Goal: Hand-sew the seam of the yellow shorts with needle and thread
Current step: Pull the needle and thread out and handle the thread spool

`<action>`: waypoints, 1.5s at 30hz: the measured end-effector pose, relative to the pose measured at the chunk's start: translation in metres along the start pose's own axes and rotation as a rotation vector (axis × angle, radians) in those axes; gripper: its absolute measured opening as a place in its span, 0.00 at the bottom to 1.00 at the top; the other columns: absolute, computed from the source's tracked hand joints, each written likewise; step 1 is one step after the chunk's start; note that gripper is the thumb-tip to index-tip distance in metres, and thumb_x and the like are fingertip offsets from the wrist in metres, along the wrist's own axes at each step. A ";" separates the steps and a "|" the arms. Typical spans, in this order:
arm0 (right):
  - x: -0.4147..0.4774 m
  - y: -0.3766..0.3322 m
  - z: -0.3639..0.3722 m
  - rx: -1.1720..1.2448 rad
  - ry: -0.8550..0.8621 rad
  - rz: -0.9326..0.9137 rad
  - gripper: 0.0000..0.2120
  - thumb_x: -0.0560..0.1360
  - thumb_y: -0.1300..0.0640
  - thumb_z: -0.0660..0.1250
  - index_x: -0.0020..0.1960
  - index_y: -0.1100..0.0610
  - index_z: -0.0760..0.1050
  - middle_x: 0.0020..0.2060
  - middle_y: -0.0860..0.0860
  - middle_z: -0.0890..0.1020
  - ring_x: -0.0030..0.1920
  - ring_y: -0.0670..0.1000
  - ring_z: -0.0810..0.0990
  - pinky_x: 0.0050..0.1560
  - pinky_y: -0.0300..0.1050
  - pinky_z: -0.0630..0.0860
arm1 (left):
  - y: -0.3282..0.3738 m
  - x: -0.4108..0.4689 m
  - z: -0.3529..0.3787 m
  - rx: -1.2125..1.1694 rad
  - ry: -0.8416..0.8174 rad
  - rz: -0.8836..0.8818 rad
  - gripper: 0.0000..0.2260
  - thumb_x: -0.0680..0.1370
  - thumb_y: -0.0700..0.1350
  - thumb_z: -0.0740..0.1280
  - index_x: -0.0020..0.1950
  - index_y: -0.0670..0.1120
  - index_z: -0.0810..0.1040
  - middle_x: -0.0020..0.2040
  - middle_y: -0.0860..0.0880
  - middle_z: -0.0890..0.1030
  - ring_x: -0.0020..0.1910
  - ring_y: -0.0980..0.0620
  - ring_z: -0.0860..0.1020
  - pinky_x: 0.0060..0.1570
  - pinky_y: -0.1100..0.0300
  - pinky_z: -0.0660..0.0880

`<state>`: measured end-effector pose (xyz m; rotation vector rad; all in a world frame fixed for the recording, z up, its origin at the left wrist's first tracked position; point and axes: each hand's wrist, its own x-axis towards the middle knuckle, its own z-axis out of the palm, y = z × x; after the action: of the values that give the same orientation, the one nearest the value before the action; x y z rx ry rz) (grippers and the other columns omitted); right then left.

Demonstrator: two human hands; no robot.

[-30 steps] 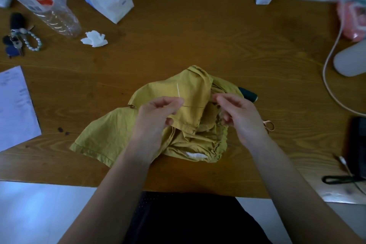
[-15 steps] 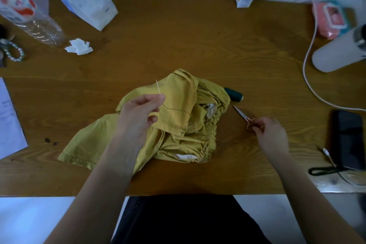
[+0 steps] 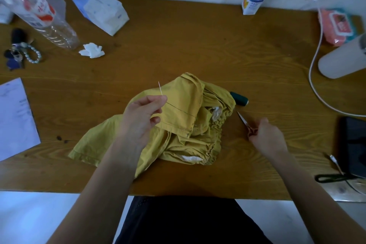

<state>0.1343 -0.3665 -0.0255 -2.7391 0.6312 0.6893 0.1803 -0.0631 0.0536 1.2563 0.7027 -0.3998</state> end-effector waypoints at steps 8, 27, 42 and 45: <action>-0.006 -0.003 -0.002 0.204 -0.206 -0.121 0.13 0.71 0.56 0.70 0.56 0.53 0.78 0.45 0.48 0.78 0.44 0.47 0.74 0.38 0.37 0.66 | 0.014 -0.004 -0.010 -0.064 0.027 0.032 0.09 0.70 0.40 0.73 0.31 0.50 0.84 0.34 0.53 0.79 0.33 0.58 0.74 0.27 0.66 0.70; -0.038 -0.012 0.018 0.243 -0.079 -0.250 0.04 0.71 0.55 0.70 0.44 0.47 0.77 0.29 0.42 0.80 0.29 0.38 0.78 0.32 0.37 0.75 | 0.045 -0.021 -0.030 -0.134 -0.054 0.209 0.01 0.65 0.44 0.72 0.33 0.49 0.82 0.35 0.50 0.83 0.30 0.59 0.75 0.26 0.67 0.69; -0.072 -0.059 -0.016 0.886 -0.253 -0.361 0.07 0.68 0.63 0.73 0.43 0.55 0.78 0.35 0.48 0.84 0.31 0.46 0.81 0.27 0.34 0.74 | 0.043 -0.019 -0.030 -0.128 -0.056 0.161 0.08 0.72 0.41 0.70 0.33 0.49 0.83 0.35 0.50 0.83 0.30 0.59 0.75 0.26 0.67 0.70; -0.075 -0.069 -0.011 0.950 -0.256 -0.314 0.07 0.66 0.57 0.74 0.42 0.56 0.78 0.34 0.50 0.83 0.31 0.47 0.81 0.27 0.36 0.75 | 0.041 -0.020 -0.028 -0.123 -0.067 0.156 0.08 0.71 0.41 0.71 0.32 0.49 0.83 0.35 0.50 0.83 0.29 0.59 0.75 0.26 0.67 0.70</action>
<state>0.1115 -0.2838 0.0301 -1.7749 0.3237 0.4735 0.1846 -0.0268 0.0930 1.1671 0.5598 -0.2647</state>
